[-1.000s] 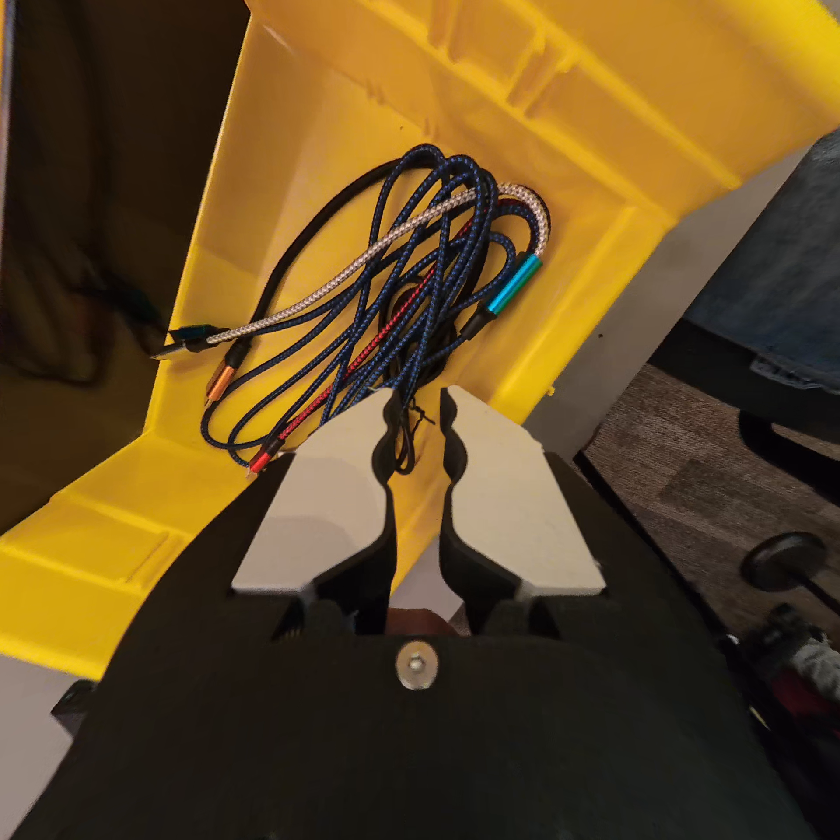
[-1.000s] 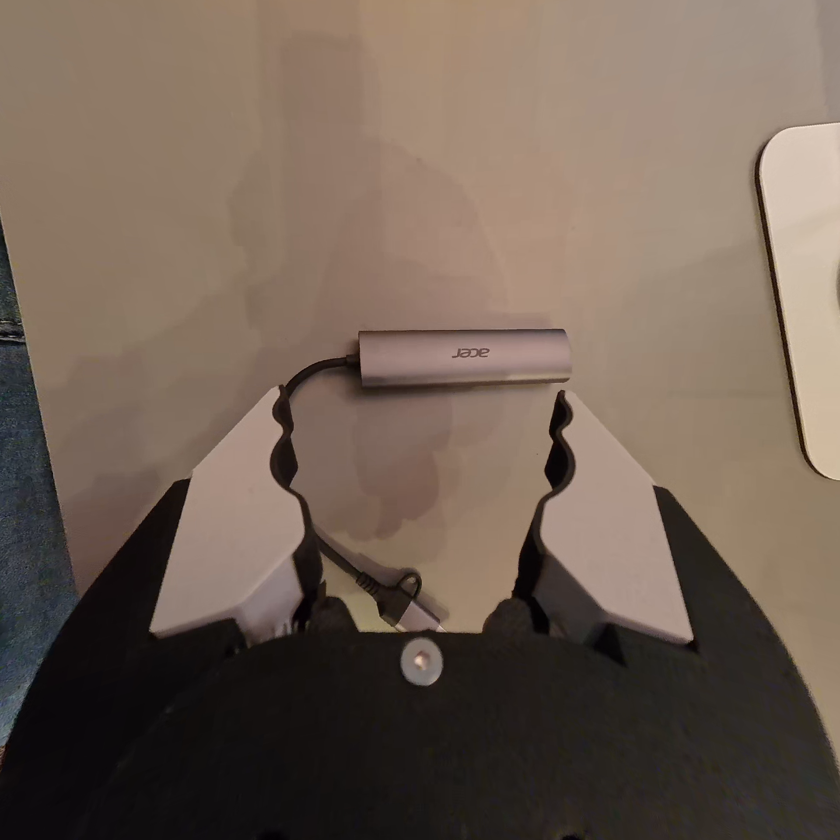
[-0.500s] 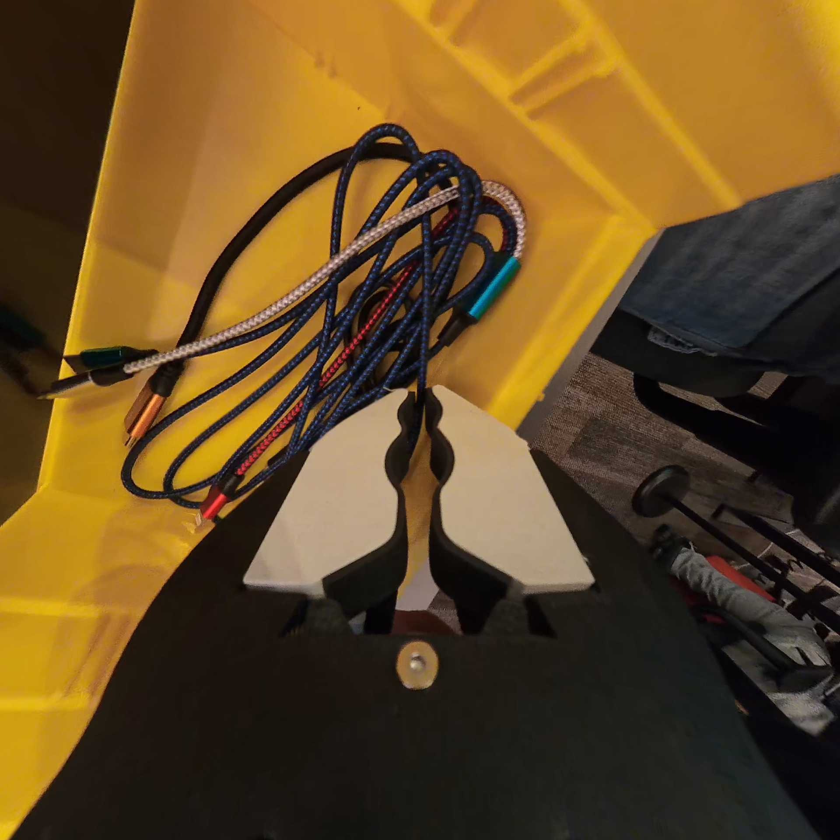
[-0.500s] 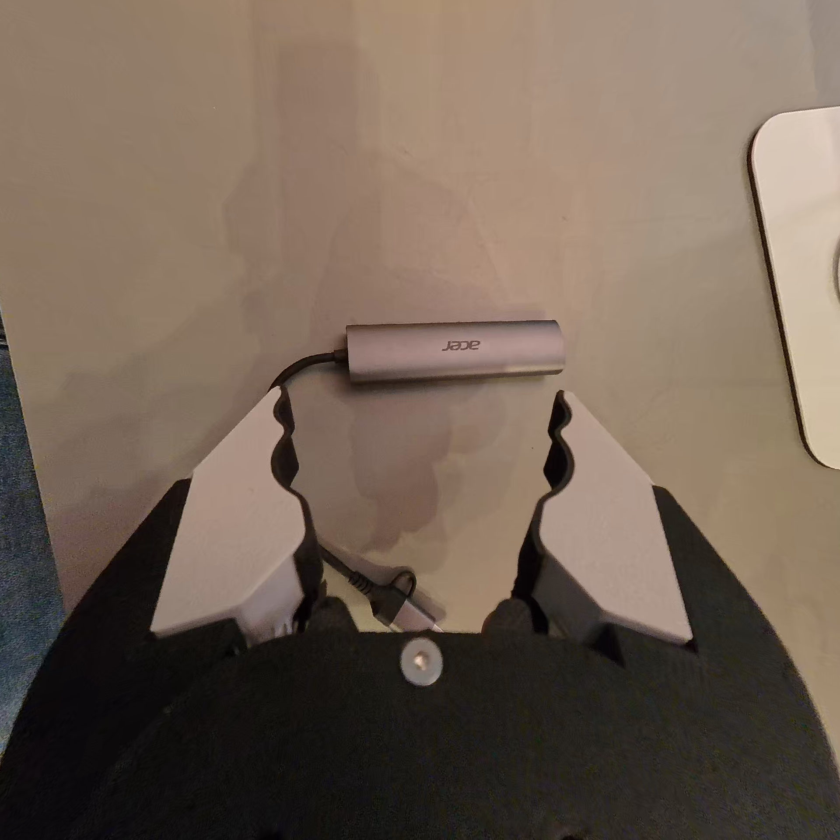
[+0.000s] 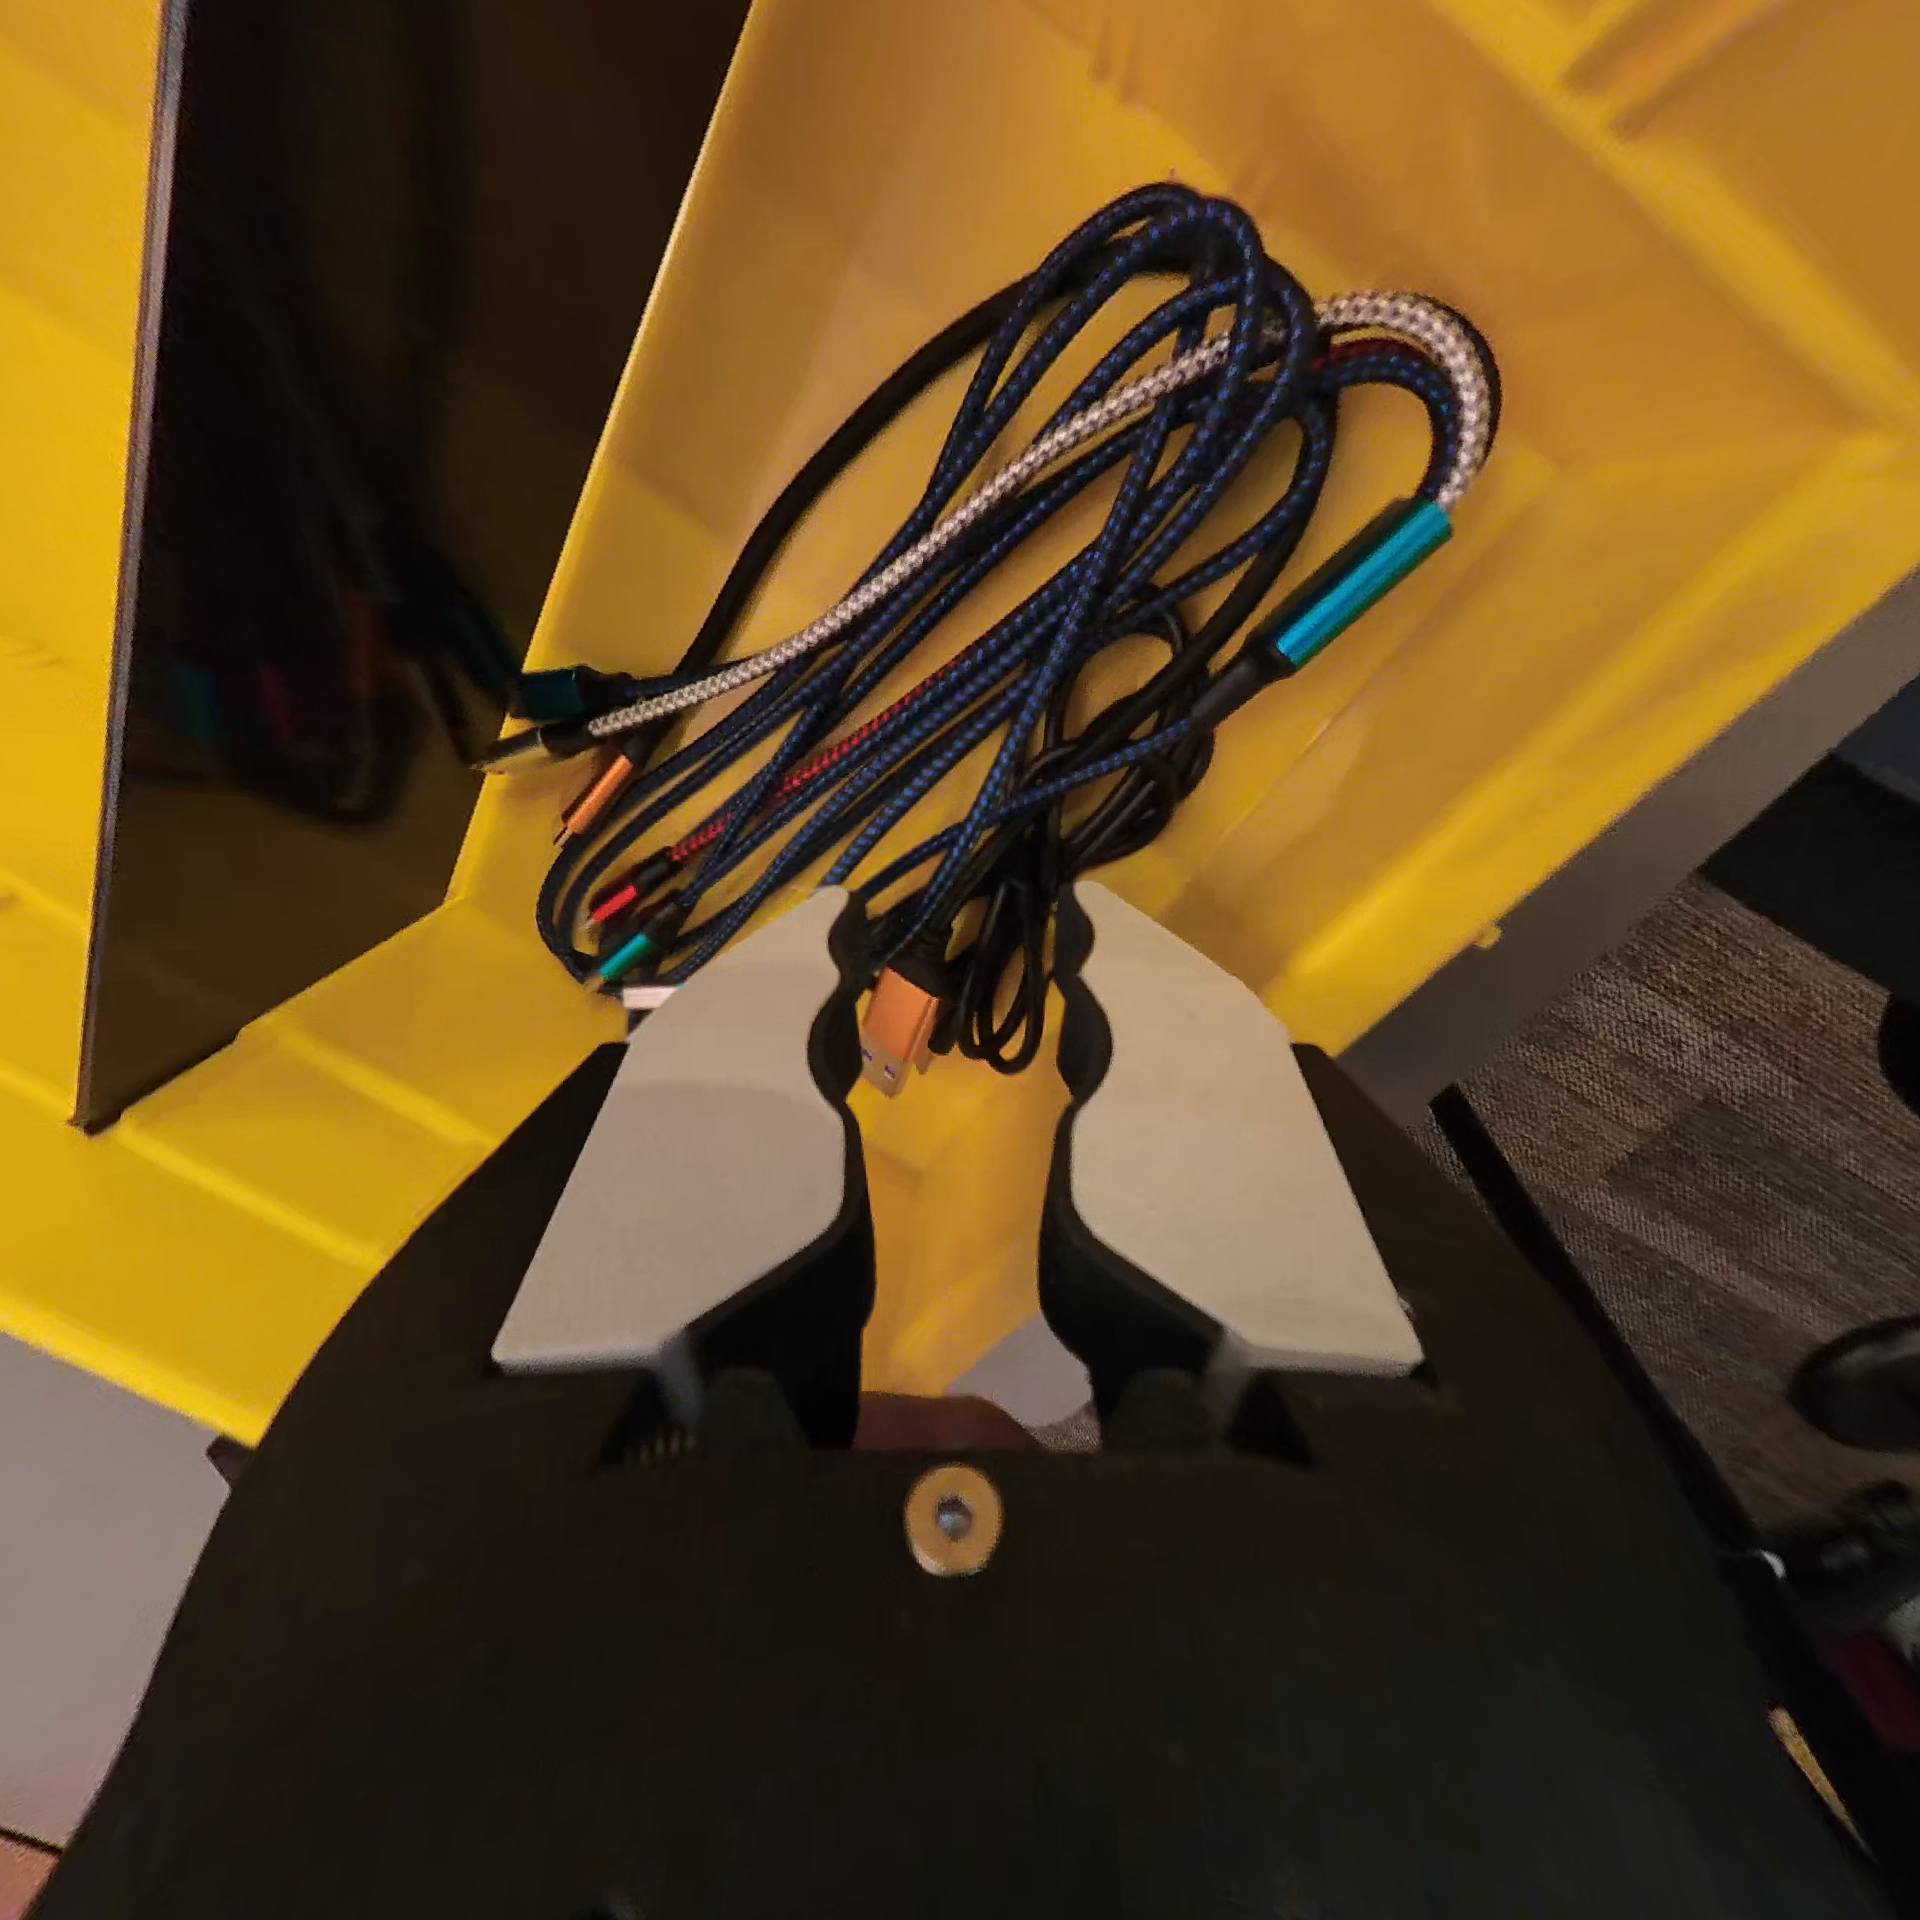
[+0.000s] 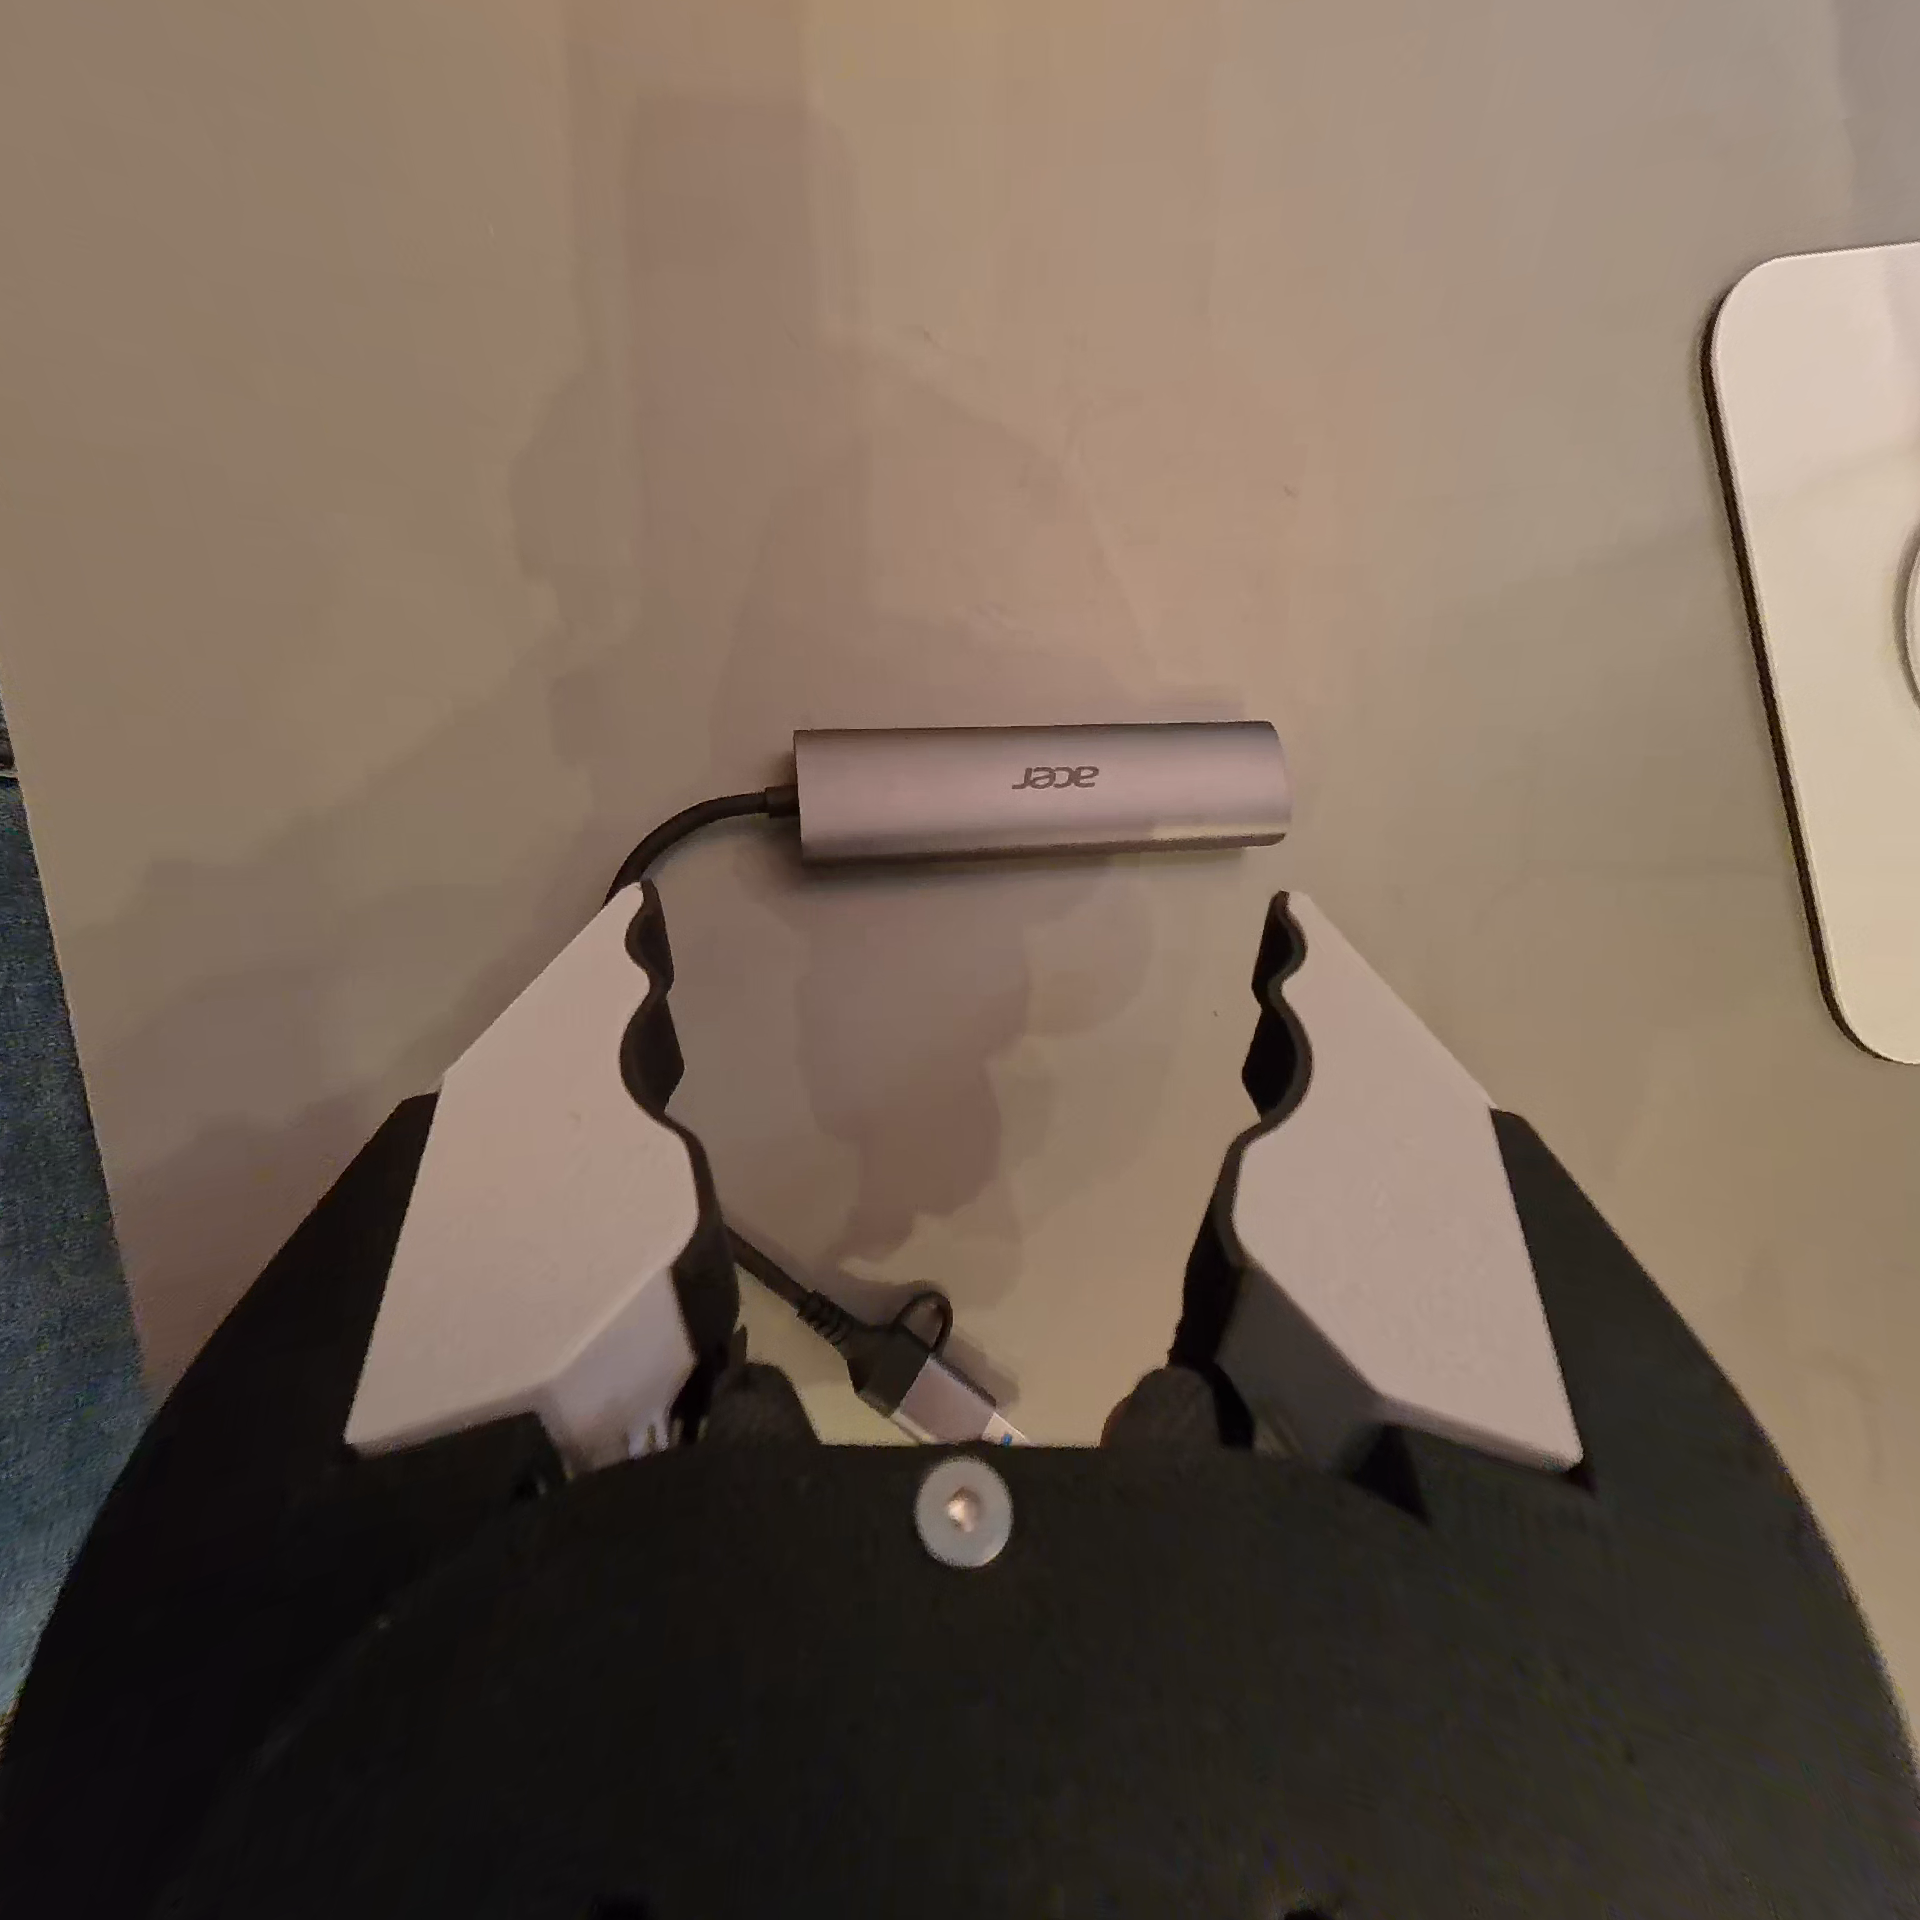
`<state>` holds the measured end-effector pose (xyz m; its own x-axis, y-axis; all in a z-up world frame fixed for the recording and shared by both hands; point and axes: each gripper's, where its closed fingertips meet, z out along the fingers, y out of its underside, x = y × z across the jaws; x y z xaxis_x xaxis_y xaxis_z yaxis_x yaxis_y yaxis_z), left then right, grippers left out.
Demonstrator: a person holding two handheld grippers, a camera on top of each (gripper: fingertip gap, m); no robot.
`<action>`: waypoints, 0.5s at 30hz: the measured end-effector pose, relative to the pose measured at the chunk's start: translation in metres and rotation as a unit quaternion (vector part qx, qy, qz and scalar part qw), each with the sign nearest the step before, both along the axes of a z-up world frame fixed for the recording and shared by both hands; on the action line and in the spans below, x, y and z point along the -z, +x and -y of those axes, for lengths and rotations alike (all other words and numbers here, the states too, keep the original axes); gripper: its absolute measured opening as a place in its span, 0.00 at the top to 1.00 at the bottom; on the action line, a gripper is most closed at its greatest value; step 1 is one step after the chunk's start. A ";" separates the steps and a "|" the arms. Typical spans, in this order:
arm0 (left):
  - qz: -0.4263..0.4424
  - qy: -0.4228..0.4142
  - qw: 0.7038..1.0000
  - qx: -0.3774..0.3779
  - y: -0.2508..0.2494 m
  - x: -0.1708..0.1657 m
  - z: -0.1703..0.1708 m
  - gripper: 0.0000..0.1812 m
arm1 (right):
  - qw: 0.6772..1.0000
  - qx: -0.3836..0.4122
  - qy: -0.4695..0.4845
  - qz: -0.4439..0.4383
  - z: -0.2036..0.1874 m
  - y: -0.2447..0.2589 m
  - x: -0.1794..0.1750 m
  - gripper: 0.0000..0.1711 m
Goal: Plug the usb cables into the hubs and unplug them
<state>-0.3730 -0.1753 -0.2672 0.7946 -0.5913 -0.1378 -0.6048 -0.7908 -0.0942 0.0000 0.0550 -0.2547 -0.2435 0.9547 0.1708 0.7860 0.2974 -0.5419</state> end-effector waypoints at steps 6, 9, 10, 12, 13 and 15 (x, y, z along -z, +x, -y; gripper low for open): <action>0.059 -0.030 0.998 0.017 0.012 -0.018 0.008 0.90 | 1.000 0.002 0.002 -0.003 -0.001 0.001 -0.003 0.36; 0.074 -0.039 0.996 0.029 0.016 -0.025 0.008 0.91 | 1.000 0.000 0.002 -0.001 0.000 0.000 -0.002 0.36; 0.084 -0.046 0.995 0.034 0.019 -0.025 0.010 0.91 | 1.000 -0.001 0.002 -0.001 0.001 0.000 -0.002 0.36; 0.099 -0.077 0.991 0.041 0.026 -0.020 0.016 0.91 | 1.000 -0.002 0.001 -0.001 0.001 0.000 -0.001 0.36; 0.087 -0.084 0.992 0.042 0.024 -0.015 0.017 0.91 | 1.000 -0.002 0.000 0.000 0.001 0.000 -0.001 0.36; 0.071 -0.096 0.992 0.036 0.019 -0.005 0.017 0.90 | 1.000 -0.003 -0.001 -0.001 0.001 -0.001 -0.001 0.36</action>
